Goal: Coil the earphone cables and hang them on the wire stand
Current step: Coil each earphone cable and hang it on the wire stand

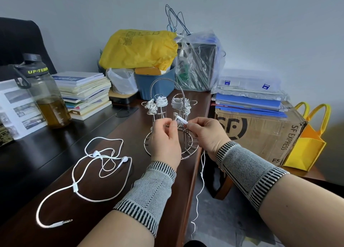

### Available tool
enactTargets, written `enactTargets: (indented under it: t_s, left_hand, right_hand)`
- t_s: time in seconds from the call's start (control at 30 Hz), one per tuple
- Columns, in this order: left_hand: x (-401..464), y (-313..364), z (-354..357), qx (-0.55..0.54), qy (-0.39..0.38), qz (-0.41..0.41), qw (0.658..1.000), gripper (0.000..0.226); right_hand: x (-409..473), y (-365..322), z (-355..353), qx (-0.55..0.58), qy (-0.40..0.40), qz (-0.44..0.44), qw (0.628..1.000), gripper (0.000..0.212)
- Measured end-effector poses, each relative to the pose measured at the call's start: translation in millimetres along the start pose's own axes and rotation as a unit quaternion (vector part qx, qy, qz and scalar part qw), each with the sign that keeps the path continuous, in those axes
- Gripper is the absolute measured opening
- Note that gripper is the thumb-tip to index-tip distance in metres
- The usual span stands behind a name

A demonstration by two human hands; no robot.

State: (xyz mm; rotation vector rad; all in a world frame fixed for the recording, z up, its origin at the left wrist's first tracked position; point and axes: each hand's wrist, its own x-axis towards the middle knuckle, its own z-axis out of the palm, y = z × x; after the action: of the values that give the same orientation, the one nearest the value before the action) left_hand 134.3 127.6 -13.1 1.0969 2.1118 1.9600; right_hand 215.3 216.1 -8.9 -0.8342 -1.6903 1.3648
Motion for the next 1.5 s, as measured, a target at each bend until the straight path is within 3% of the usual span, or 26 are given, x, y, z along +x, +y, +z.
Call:
enactTargets:
  t_s: [0.2,0.37,0.73,0.97,1.2,1.33,1.5]
  left_hand:
    - [1.4,-2.1,9.0,-0.156,-0.072,-0.100,0.980,0.026]
    - [4.0,0.0,6.9,-0.228,-0.072,-0.169,0.956,0.016]
    - [7.7,-2.4,7.2,-0.246,-0.068,-0.162,0.953,0.009]
    - [9.6,-4.6,3.7,-0.225,-0.076,-0.142,0.961,0.017]
    - [10.4,-7.9,2.9,-0.200,-0.077,-0.123,0.969,0.021]
    - [10.6,-9.3,2.9,-0.193,-0.082,-0.117,0.971,0.018]
    - [10.7,-10.8,4.1,-0.180,-0.078,-0.112,0.974,0.014]
  right_hand:
    - [1.0,2.1,-0.7,0.028,0.001,0.020,0.999,0.020]
    - [1.6,5.2,4.3,0.029,-0.009,0.039,0.999,0.019]
    - [-2.7,5.3,9.4,0.074,-0.028,0.076,0.994,0.030]
    - [-3.4,6.1,12.7,0.068,-0.037,0.080,0.994,0.029]
    - [-10.6,15.0,-26.5,0.016,-0.076,0.121,0.990,0.015]
    - [-13.5,13.3,-56.9,-0.098,-0.075,0.139,0.983,0.015]
    - [-1.8,-26.5,-55.8,-0.269,0.007,0.029,0.963,0.024]
